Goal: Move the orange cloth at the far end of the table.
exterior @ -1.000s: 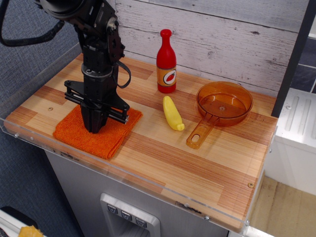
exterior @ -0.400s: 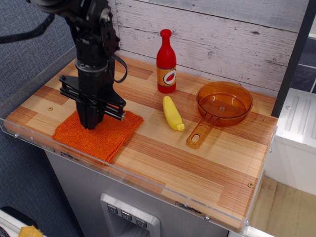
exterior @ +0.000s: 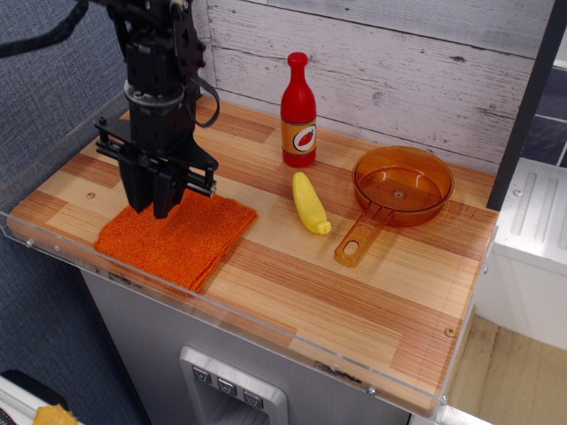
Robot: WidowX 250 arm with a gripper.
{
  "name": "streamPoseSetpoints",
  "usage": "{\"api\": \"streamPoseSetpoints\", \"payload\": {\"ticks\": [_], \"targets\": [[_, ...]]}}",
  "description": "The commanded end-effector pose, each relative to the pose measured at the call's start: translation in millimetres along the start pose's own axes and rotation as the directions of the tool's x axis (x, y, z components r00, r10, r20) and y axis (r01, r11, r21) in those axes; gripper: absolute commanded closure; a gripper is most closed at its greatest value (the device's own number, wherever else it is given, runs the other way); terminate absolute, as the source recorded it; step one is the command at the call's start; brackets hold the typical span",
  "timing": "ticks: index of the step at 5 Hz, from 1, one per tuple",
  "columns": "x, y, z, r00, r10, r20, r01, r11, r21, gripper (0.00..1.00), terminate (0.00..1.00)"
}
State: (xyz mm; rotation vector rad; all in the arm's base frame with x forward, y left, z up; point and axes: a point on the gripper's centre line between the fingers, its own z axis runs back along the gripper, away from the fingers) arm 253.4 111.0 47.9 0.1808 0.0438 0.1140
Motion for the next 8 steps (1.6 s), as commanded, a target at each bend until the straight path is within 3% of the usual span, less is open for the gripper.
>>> {"api": "streamPoseSetpoints", "payload": {"ticks": [1,3,5,7,8], "targets": [[3,2,31,0.997,-0.030,0.068,0.030,1.000,0.003,0.00,0.00],[19,3,57,0.989,-0.084,0.121,0.080,0.996,0.031,0.00,0.00],[49,-31,83,0.968,-0.164,0.188,0.174,0.984,-0.037,0.00,0.00],[53,-62,115,0.937,-0.283,0.207,0.302,0.951,-0.066,0.00,0.00],[53,-62,115,0.937,-0.283,0.207,0.302,0.951,-0.066,0.00,1.00]]}}
